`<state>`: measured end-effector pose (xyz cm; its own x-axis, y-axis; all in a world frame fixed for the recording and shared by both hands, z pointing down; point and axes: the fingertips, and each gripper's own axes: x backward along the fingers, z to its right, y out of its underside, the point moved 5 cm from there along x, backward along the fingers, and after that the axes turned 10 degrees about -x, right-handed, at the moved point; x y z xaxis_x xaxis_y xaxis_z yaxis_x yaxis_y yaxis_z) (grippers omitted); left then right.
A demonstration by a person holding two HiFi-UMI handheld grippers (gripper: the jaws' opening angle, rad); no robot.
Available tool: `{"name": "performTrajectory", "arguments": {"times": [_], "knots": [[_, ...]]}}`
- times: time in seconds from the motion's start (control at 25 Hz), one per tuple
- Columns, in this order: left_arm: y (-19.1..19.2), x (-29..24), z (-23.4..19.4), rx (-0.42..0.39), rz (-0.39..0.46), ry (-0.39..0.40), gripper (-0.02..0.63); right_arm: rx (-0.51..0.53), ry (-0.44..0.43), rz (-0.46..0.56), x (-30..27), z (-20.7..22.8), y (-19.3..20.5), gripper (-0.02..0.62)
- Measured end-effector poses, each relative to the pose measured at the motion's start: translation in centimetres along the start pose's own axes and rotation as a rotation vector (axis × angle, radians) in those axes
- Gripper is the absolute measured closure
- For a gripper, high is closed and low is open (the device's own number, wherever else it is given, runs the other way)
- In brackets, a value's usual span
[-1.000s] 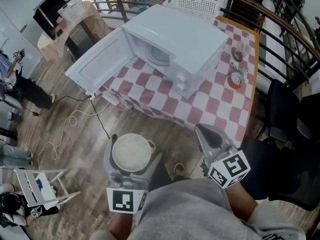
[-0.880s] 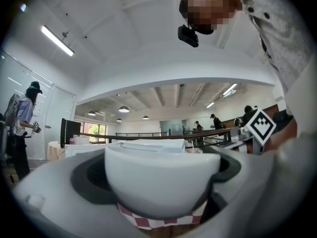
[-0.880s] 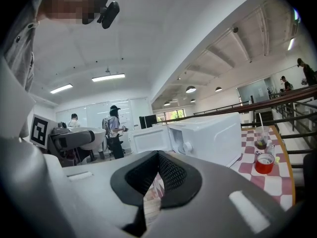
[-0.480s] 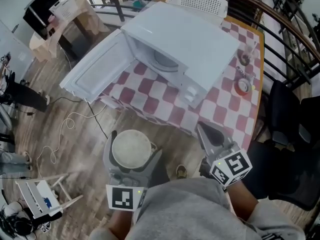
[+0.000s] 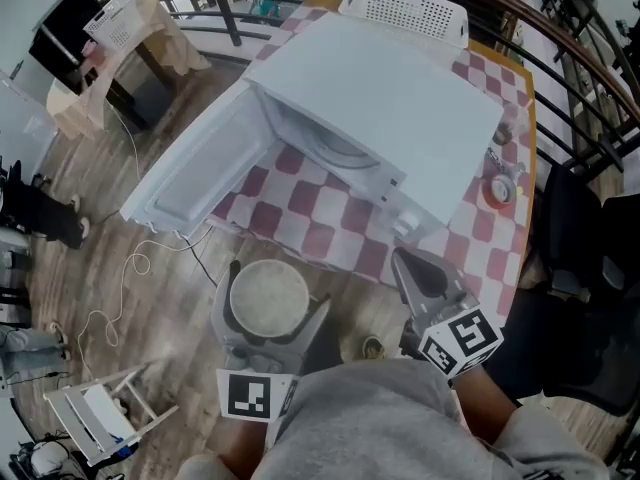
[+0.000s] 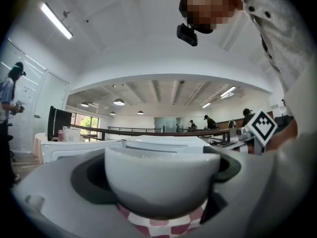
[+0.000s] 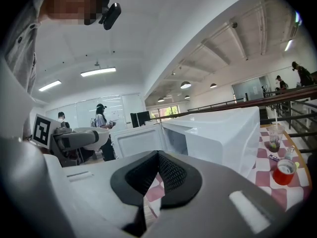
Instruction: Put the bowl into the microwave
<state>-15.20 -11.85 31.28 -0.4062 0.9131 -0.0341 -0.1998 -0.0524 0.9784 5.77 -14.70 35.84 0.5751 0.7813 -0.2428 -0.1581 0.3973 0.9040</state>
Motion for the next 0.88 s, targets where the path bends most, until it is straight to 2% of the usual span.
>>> {"name": "performTrajectory", "arguments": {"times": [0.32, 0.6, 0.88], "knots": [[1.9, -1.9, -3.8, 0.023, -0.039, 0.054, 0.066, -0.005, 0.034, -0.011, -3.9, -0.8, -0.5, 0.597], [2.3, -3.2, -6.8, 0.018, 0.005, 0.073, 0.066, -0.003, 0.059, -0.004, -6.6, -1.7, -1.1, 0.597], [3.0, -3.7, -8.9, 0.037, -0.006, 0.096, 0.066, -0.007, 0.089, 0.022, -8.5, -2.2, -1.5, 0.597]]}}
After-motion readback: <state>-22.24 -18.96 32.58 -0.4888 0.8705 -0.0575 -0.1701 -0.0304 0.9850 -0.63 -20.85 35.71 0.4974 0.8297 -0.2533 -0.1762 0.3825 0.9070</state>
